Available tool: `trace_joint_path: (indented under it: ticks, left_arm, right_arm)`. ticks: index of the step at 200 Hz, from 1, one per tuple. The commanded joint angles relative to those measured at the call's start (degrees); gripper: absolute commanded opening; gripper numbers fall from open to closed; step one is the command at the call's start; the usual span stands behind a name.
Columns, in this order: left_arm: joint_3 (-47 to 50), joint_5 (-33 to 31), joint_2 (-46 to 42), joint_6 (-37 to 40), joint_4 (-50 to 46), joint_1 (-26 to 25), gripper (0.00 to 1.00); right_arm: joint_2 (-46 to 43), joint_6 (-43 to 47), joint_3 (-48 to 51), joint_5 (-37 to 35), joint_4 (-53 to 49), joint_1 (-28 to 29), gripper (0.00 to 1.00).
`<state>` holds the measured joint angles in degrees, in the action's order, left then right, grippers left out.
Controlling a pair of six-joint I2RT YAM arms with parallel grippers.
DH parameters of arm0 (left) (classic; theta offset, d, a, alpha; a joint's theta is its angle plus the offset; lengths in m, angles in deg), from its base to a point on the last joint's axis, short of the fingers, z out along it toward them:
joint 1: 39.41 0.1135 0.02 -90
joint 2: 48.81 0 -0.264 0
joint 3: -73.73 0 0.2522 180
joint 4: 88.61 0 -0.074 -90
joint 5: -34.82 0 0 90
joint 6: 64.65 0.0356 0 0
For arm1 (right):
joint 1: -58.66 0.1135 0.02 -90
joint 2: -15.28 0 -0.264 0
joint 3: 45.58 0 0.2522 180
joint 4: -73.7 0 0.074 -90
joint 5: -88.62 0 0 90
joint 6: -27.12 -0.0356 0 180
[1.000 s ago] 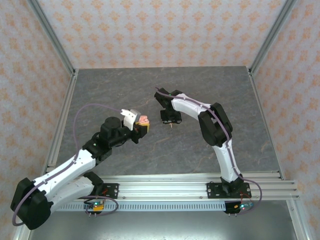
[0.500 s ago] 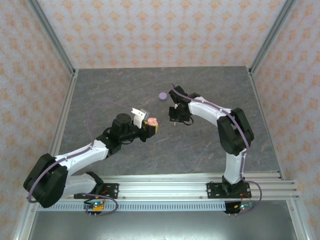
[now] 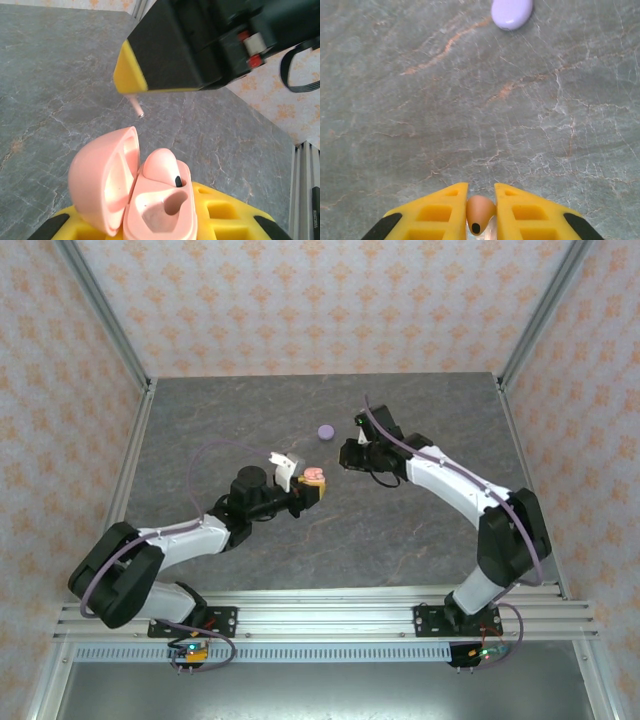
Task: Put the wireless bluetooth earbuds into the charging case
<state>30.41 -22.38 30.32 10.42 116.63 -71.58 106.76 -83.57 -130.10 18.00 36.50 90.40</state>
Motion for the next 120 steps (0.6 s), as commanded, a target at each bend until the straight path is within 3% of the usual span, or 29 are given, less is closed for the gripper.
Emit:
trace_joint_path:
  ticks: [1,120]
  left_arm:
    - [-0.2,0.0,1.5,1.4,6.9,-0.4,0.08]
    - [-4.2,-0.2,9.5,-0.9,14.2,-2.5,0.08]
  right_arm:
    - [-3.3,2.6,0.9,-0.7,3.4,1.2,0.19]
    - [-9.1,6.7,0.7,-1.9,7.5,7.0,0.20]
